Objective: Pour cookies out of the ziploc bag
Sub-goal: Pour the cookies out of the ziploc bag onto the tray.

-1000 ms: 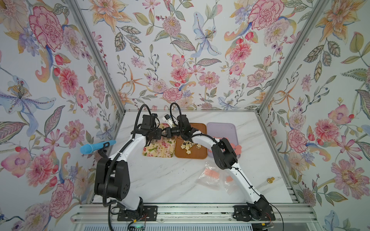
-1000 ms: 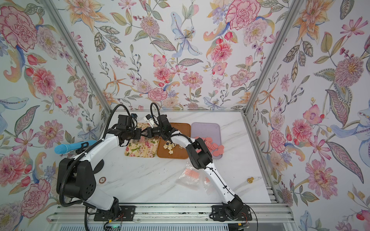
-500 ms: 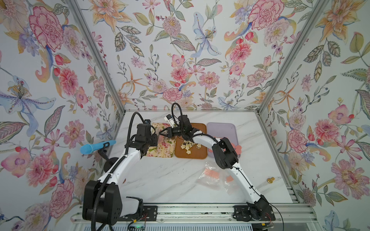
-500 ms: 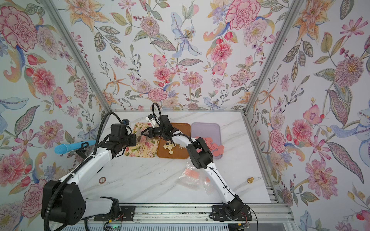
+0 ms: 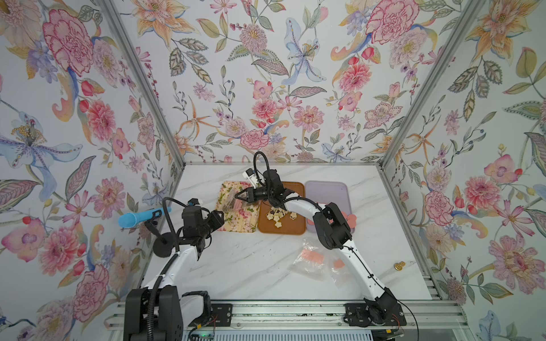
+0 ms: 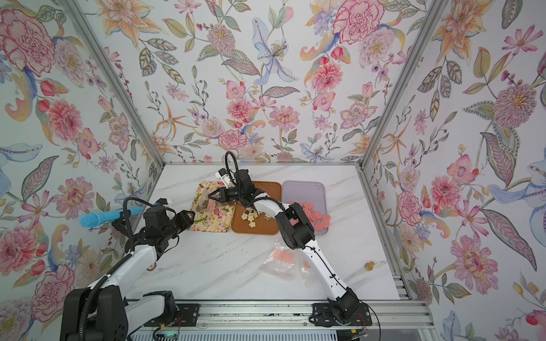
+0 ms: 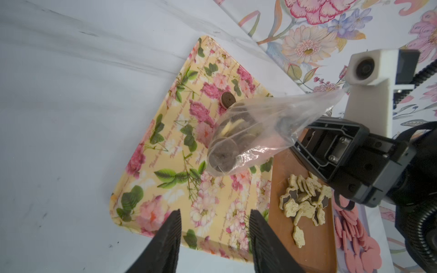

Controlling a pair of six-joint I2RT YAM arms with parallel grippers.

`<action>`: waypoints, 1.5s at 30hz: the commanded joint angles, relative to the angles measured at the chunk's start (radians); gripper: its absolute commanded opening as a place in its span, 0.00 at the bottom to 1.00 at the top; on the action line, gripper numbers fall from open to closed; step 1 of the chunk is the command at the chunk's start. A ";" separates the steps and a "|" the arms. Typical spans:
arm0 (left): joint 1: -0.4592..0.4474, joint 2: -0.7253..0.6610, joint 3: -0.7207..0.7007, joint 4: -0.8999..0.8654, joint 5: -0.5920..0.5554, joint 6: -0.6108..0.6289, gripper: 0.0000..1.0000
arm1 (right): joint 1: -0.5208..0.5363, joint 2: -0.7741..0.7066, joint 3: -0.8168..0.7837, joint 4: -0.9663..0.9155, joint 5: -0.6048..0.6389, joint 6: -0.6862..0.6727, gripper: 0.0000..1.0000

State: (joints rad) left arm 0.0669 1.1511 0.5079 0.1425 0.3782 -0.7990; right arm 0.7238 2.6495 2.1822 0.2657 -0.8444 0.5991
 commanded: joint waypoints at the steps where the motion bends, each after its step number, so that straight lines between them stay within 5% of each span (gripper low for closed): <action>1: 0.011 0.012 -0.004 0.126 0.094 -0.080 0.51 | -0.006 -0.052 -0.010 0.032 0.000 0.007 0.00; 6: 0.015 0.073 -0.014 0.233 0.124 -0.149 0.51 | -0.009 -0.049 -0.009 0.041 -0.005 0.017 0.00; 14: 0.016 0.079 0.068 0.037 0.042 -0.066 0.53 | -0.012 -0.045 -0.006 0.043 -0.009 0.018 0.00; 24: 0.017 0.204 0.071 0.204 0.096 -0.111 0.54 | -0.011 -0.037 -0.004 0.050 -0.016 0.027 0.00; 30: 0.017 0.237 0.096 0.235 0.103 -0.116 0.51 | -0.011 -0.033 0.002 0.049 -0.016 0.028 0.00; 36: 0.017 0.268 0.113 0.250 0.117 -0.133 0.36 | -0.012 -0.029 0.012 0.044 -0.019 0.029 0.00; 45: 0.016 0.237 0.123 0.095 0.067 -0.062 0.44 | -0.014 -0.022 0.025 0.038 -0.022 0.029 0.00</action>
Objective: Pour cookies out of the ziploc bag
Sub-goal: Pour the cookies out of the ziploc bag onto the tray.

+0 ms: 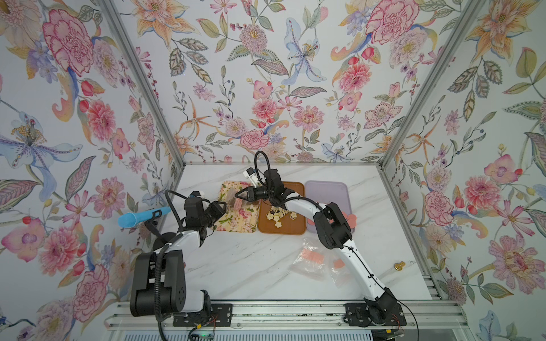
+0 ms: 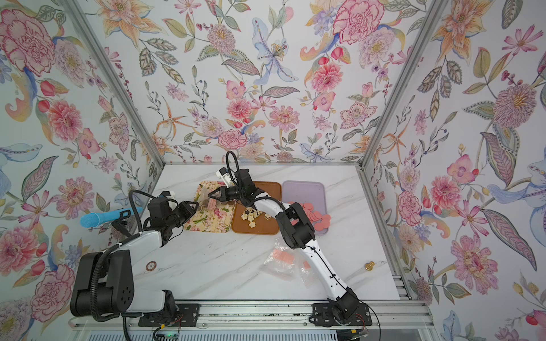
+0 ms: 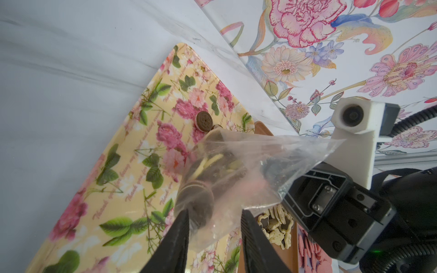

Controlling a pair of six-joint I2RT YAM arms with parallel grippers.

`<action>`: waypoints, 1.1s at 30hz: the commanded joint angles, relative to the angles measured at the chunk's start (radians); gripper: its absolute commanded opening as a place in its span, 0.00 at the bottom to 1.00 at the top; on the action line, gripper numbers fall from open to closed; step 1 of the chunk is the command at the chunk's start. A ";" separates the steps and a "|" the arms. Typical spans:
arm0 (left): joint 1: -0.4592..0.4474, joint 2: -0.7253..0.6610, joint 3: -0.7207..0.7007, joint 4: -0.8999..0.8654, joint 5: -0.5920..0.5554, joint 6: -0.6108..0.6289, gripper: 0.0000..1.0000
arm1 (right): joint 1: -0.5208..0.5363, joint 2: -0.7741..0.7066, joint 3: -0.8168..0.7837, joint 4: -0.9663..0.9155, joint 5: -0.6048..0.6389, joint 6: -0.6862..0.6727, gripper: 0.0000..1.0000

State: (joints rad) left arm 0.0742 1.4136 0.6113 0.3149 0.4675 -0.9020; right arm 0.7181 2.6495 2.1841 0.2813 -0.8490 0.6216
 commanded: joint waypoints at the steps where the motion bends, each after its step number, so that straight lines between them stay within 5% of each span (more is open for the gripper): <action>1: 0.009 -0.034 0.020 -0.099 -0.035 0.055 0.46 | -0.007 -0.022 0.023 0.023 -0.018 0.006 0.00; 22: 0.004 0.022 0.051 -0.104 -0.020 0.104 0.49 | -0.006 -0.017 0.032 0.034 -0.021 0.020 0.00; 33: -0.002 0.064 0.077 -0.101 -0.003 0.083 0.18 | -0.009 -0.014 0.032 0.035 -0.022 0.023 0.00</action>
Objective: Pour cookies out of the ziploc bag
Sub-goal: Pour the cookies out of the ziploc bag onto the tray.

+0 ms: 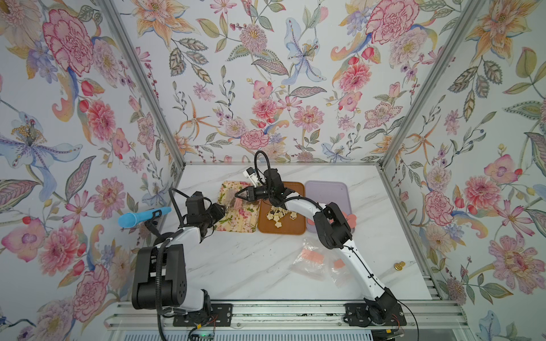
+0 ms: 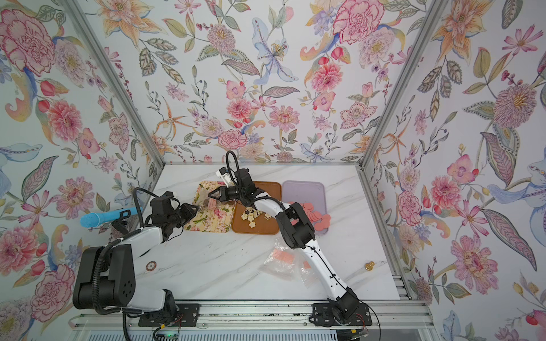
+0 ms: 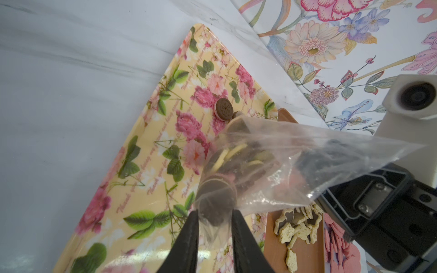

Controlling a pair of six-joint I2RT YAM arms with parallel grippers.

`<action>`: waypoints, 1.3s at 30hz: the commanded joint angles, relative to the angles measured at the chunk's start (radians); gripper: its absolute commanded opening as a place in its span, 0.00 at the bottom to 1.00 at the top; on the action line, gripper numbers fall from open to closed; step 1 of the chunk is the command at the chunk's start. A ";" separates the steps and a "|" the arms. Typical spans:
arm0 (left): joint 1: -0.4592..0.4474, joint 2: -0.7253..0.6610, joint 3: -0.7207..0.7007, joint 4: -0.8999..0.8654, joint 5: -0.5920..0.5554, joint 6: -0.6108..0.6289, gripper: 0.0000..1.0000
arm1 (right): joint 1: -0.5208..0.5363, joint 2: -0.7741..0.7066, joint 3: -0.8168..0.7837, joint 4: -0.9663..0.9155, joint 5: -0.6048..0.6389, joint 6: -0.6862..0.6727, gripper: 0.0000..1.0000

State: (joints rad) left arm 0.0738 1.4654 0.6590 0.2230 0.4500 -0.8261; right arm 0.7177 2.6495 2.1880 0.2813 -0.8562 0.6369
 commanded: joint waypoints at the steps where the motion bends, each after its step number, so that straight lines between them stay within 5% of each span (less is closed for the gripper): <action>1: -0.002 0.013 0.028 -0.006 0.016 0.001 0.12 | -0.008 -0.015 0.029 0.037 -0.015 0.009 0.00; 3: -0.002 0.016 0.026 0.005 0.022 -0.010 0.00 | -0.009 -0.015 0.029 0.040 -0.017 0.013 0.00; 18: -0.002 -0.149 0.101 -0.138 -0.032 0.041 0.00 | -0.014 -0.009 0.026 0.096 0.003 0.057 0.00; 39: -0.127 -0.145 0.263 -0.265 -0.154 0.137 0.00 | -0.013 0.034 -0.031 0.280 -0.012 0.193 0.00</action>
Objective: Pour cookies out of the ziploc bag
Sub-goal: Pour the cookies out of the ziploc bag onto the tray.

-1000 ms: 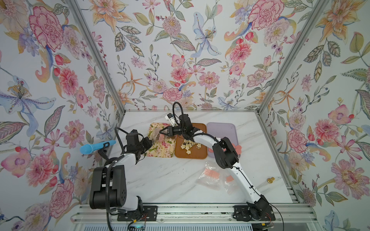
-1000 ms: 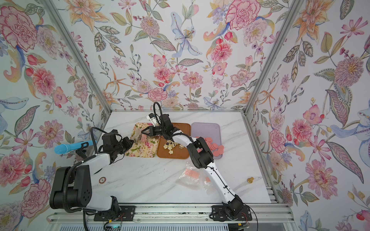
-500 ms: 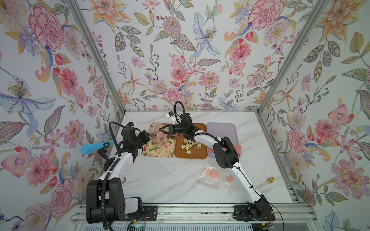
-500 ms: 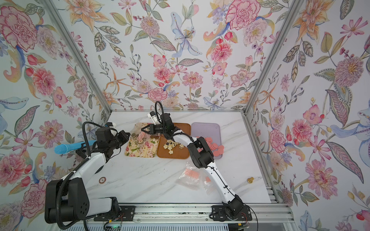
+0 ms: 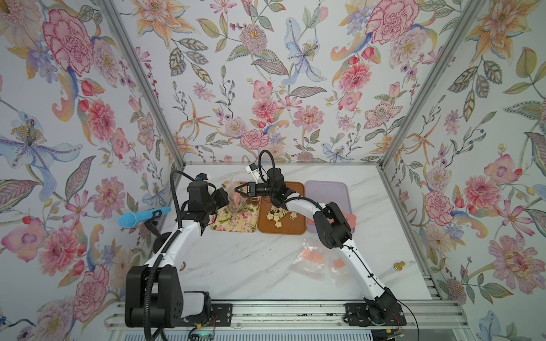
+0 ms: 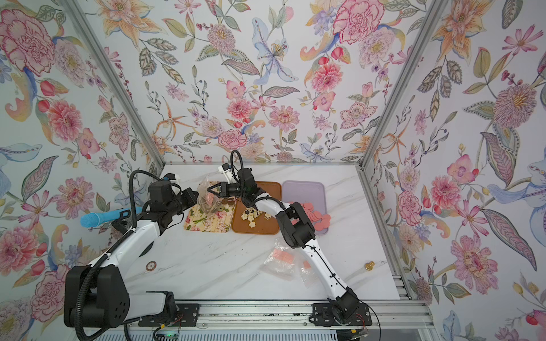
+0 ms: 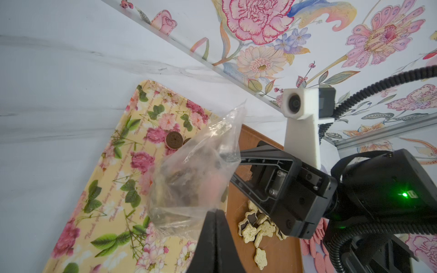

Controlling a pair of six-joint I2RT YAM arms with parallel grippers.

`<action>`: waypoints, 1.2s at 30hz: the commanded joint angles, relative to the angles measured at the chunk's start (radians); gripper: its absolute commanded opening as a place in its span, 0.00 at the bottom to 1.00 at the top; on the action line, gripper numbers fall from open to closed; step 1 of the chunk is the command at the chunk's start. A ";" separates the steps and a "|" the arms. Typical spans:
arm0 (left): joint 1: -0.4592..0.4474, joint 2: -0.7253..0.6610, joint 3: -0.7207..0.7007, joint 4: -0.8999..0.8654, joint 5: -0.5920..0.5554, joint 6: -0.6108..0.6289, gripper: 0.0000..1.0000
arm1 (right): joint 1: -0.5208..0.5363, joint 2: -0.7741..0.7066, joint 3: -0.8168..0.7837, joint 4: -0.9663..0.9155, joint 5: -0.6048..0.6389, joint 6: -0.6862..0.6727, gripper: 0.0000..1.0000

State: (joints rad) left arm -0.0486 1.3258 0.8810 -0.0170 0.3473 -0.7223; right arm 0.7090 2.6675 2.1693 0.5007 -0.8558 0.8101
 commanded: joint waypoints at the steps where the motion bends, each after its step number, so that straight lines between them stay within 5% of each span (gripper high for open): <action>1: -0.006 -0.005 0.045 -0.030 -0.054 0.036 0.00 | -0.004 0.014 -0.010 0.057 -0.012 0.019 0.00; 36: -0.109 -0.092 -0.033 0.047 -0.060 0.206 0.00 | -0.025 -0.123 -0.155 0.129 -0.035 -0.035 0.00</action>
State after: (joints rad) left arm -0.1513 1.2575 0.8680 -0.0051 0.3054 -0.5365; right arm 0.6926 2.5958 2.0209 0.6216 -0.8852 0.8036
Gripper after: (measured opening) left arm 0.047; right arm 0.040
